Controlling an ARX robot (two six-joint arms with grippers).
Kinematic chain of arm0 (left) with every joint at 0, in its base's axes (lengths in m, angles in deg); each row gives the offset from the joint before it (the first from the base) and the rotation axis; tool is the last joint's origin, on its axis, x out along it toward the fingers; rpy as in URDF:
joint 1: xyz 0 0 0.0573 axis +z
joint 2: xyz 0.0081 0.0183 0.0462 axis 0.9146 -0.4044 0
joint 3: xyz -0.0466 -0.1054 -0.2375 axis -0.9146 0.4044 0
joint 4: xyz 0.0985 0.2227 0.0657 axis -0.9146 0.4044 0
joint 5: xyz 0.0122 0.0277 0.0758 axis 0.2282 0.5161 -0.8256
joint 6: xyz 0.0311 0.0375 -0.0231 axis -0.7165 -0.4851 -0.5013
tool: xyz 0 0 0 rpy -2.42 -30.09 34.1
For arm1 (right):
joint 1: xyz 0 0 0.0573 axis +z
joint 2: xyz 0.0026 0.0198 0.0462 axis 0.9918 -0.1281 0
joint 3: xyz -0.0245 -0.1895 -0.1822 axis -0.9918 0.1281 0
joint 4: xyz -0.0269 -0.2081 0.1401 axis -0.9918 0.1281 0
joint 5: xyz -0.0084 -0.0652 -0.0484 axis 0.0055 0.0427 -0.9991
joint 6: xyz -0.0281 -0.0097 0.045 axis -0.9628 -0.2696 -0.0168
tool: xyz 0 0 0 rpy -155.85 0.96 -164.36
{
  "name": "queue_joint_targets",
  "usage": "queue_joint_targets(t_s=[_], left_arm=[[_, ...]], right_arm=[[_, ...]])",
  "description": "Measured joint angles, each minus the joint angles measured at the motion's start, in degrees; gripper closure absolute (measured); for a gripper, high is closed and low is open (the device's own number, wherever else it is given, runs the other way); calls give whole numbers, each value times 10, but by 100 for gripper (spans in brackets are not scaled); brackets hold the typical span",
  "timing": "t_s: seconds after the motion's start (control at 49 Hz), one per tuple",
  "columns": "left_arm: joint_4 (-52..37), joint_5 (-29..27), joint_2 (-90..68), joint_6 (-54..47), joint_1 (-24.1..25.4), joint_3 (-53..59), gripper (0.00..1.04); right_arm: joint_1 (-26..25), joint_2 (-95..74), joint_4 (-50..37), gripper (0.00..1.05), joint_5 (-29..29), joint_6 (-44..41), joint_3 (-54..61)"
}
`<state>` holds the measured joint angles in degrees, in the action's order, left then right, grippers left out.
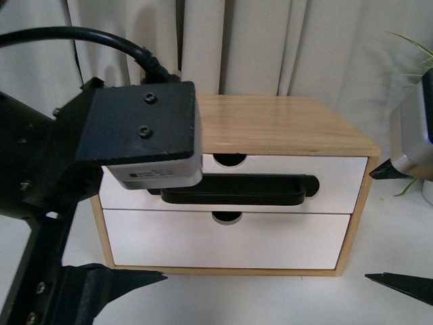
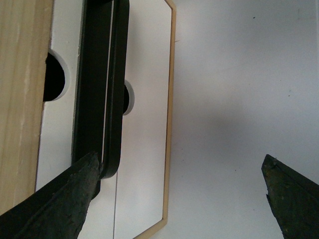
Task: Pull drawer
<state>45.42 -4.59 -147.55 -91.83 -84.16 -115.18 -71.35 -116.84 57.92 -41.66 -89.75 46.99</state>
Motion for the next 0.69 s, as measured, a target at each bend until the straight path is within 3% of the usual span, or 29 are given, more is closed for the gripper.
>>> queue_joint_targets(t_s=[0.694], left_arm=[[25,-87,-106,-40,-9,-91,6]], right_arm=[[57,-127,0,9,-11,20,-97]])
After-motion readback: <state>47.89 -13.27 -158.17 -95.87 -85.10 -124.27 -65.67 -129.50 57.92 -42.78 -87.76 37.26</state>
